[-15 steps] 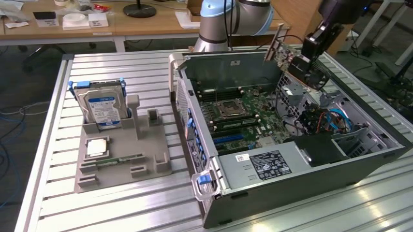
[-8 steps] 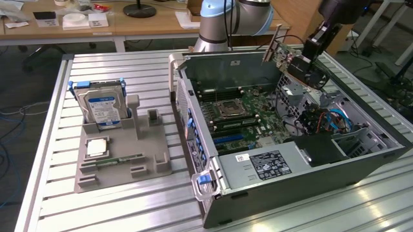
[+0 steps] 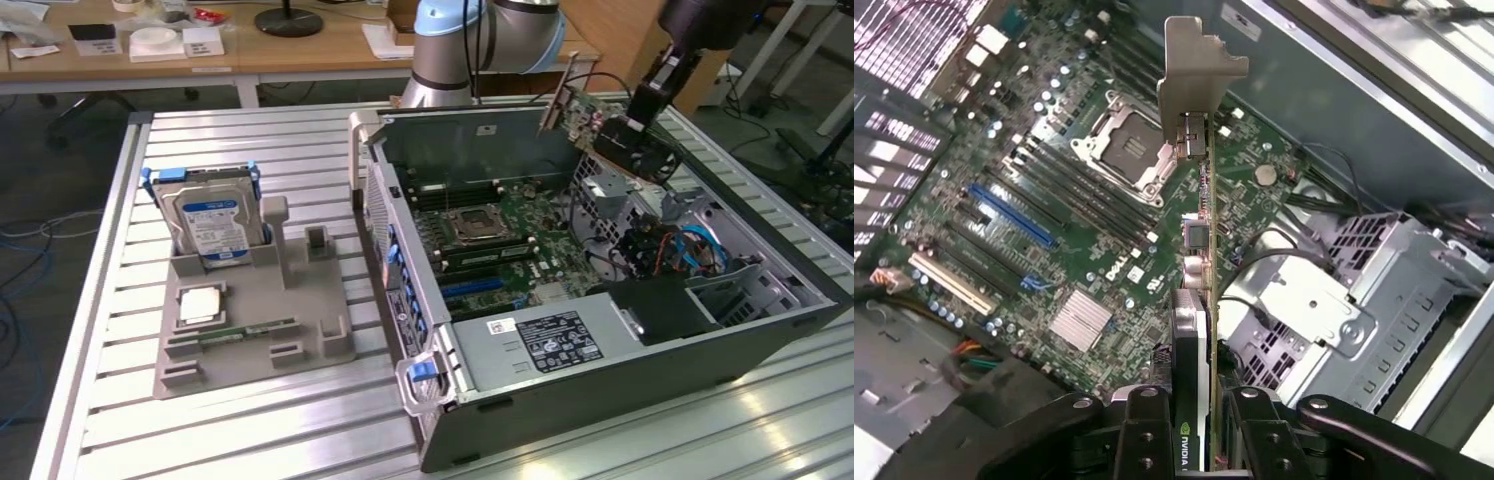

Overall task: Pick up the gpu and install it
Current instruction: 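Insert the gpu into the slot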

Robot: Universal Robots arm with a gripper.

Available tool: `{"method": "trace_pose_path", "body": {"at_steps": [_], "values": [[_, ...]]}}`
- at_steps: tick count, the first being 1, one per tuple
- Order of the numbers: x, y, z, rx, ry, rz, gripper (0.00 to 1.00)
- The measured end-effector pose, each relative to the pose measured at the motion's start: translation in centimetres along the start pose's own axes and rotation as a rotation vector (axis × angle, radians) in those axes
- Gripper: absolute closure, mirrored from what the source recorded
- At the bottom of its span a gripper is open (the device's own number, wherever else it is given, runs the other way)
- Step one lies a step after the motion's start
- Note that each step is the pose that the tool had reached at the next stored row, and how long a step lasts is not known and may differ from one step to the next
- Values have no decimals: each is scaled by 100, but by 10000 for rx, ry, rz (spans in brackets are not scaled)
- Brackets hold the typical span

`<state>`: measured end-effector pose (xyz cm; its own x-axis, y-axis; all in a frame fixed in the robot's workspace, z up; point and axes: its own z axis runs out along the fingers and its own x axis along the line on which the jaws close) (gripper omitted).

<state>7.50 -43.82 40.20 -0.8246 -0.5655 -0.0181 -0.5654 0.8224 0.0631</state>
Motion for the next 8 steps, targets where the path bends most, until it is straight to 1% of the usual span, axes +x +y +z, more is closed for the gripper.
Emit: {"method": "trace_pose_path", "body": {"at_steps": [8], "values": [[0, 0, 0, -16, 56, -900, 73]]}}
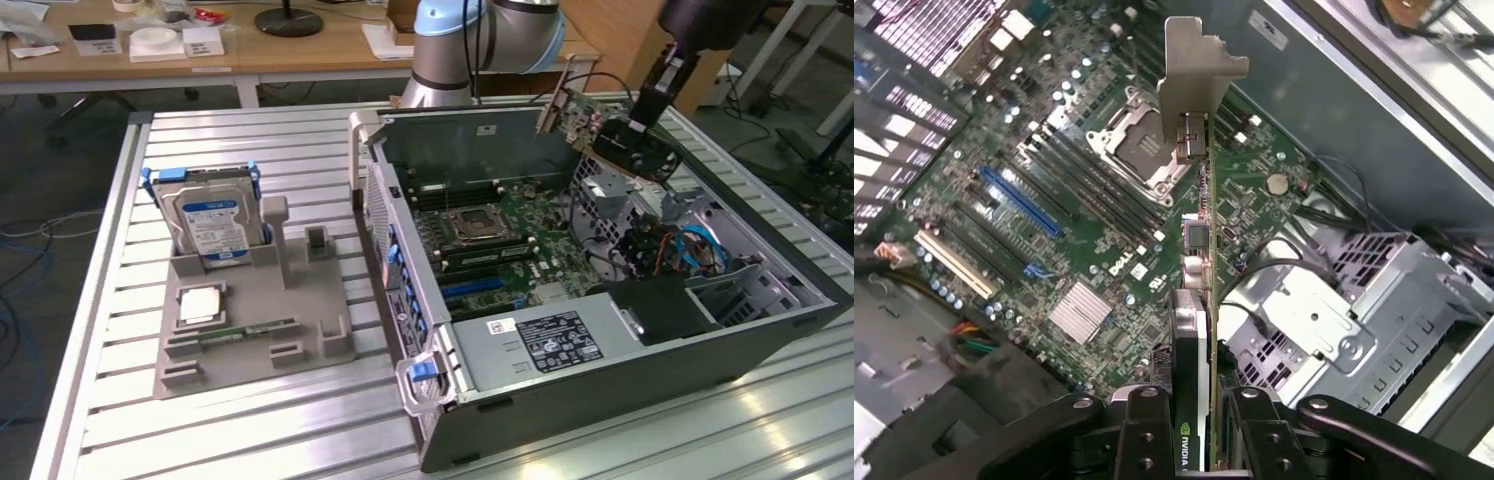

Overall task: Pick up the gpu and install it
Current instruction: 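Insert the gpu into the slot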

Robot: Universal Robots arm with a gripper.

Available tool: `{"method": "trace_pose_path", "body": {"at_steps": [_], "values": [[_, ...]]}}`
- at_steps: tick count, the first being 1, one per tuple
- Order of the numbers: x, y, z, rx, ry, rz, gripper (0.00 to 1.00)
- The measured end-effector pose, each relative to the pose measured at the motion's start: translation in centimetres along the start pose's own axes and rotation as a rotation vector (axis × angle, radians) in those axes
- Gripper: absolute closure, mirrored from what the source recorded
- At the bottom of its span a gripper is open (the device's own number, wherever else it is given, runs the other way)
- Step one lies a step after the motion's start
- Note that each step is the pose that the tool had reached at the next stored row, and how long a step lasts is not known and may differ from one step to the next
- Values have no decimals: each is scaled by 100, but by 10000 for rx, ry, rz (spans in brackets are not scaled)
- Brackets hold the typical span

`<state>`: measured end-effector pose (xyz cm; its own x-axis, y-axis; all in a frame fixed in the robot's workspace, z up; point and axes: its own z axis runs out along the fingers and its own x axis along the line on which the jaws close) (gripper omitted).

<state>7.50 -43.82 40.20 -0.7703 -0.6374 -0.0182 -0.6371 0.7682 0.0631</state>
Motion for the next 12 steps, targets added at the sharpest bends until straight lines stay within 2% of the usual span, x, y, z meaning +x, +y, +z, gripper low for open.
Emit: {"method": "trace_pose_path", "body": {"at_steps": [12], "values": [[0, 0, 1, -30, 108, -1731, 73]]}}
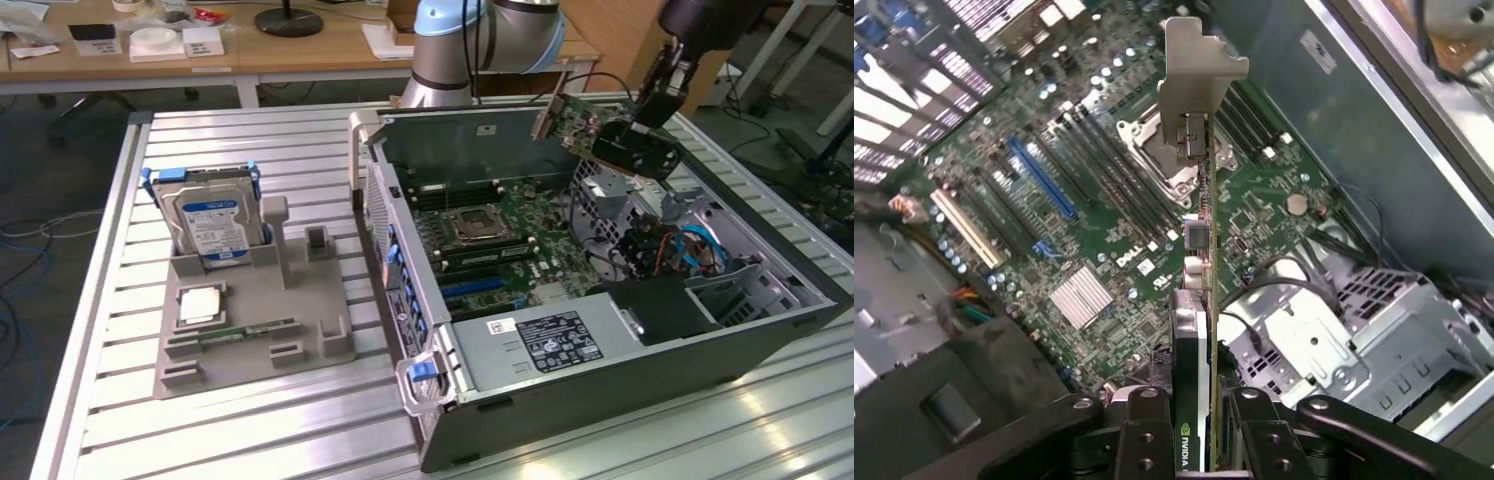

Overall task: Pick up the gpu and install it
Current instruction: 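Insert the gpu into the slot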

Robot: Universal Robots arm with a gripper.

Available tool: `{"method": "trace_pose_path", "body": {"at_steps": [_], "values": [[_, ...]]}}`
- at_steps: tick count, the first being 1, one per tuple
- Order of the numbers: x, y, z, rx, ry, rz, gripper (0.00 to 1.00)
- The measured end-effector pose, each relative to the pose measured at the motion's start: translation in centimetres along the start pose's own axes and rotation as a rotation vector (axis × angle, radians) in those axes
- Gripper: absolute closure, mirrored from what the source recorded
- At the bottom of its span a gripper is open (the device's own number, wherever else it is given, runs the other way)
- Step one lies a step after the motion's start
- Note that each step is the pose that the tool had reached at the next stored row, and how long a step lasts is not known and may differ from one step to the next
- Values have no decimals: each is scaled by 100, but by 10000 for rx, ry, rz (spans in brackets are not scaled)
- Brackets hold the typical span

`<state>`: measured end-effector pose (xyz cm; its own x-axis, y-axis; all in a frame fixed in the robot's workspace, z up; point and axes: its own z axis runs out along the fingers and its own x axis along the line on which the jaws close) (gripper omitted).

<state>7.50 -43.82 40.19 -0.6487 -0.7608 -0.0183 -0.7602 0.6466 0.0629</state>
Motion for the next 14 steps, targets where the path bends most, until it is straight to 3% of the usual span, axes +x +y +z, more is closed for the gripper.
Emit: {"method": "trace_pose_path", "body": {"at_steps": [14], "values": [[0, 0, 1, -32, 123, -2025, 73]]}}
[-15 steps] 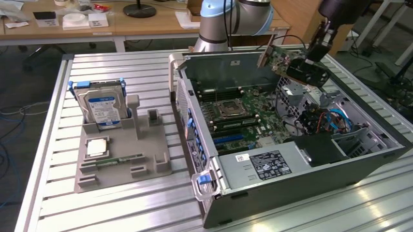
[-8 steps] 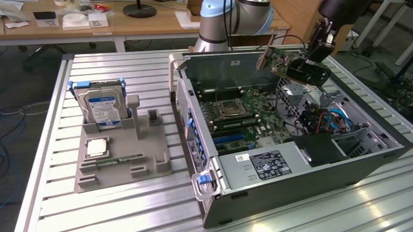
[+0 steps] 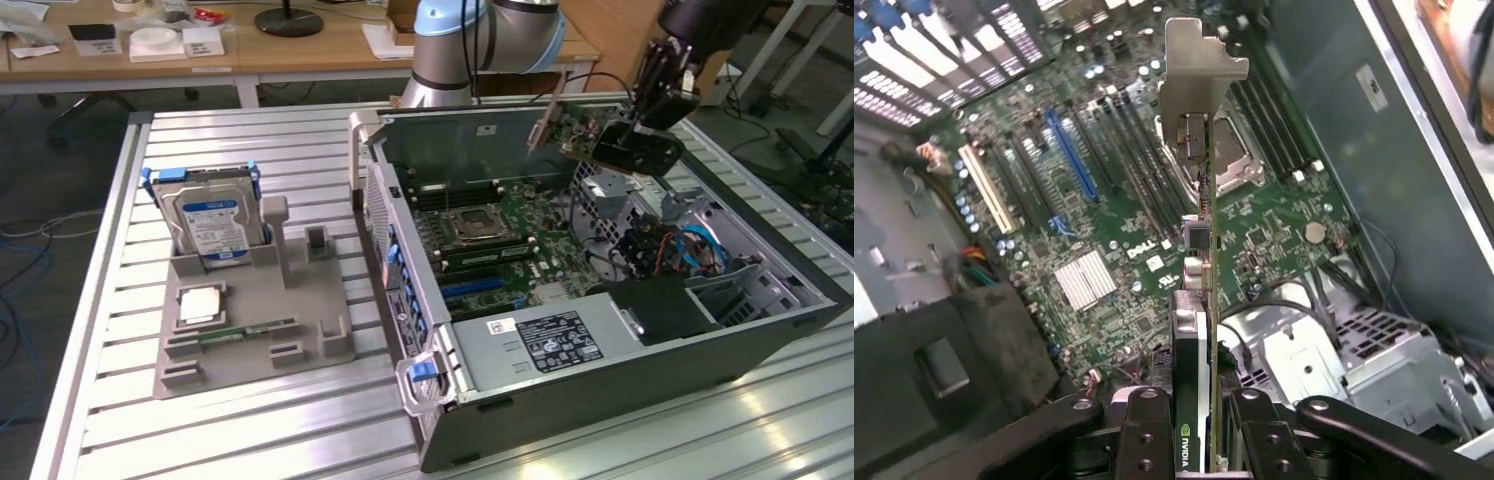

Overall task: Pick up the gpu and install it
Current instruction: 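Insert the gpu into the slot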

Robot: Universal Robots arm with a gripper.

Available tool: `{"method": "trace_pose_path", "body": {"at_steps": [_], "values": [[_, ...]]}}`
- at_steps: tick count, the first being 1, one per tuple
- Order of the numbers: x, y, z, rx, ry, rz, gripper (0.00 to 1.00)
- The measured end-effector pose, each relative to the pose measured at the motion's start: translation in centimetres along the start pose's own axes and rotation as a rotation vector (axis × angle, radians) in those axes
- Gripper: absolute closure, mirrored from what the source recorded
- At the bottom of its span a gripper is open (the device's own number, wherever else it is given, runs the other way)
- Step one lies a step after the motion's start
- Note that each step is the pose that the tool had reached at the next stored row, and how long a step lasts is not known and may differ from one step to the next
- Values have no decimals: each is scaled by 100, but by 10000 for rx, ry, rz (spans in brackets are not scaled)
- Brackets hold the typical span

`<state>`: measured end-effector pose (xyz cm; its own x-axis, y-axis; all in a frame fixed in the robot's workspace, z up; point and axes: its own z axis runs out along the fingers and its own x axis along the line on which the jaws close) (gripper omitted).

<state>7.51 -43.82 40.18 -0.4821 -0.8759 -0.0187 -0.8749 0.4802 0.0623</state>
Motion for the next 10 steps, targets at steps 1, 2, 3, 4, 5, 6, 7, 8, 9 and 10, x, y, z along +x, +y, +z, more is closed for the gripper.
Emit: {"method": "trace_pose_path", "body": {"at_steps": [1, 2, 3, 4, 5, 6, 7, 8, 9, 10], "values": [[0, 0, 0, -2, 8, -138, 73], [0, 0, 0, -3, 16, -274, 73], [0, 0, 0, -5, 25, -413, 73], [0, 0, 0, -7, 33, -550, 73], [0, 0, 0, -9, 41, -689, 73], [0, 0, 1, -12, 50, -839, 73], [0, 0, 1, -13, 58, -978, 73], [0, 0, 1, -15, 67, -1118, 73], [0, 0, 1, -18, 75, -1257, 73], [0, 0, 1, -20, 84, -1398, 73]]}}
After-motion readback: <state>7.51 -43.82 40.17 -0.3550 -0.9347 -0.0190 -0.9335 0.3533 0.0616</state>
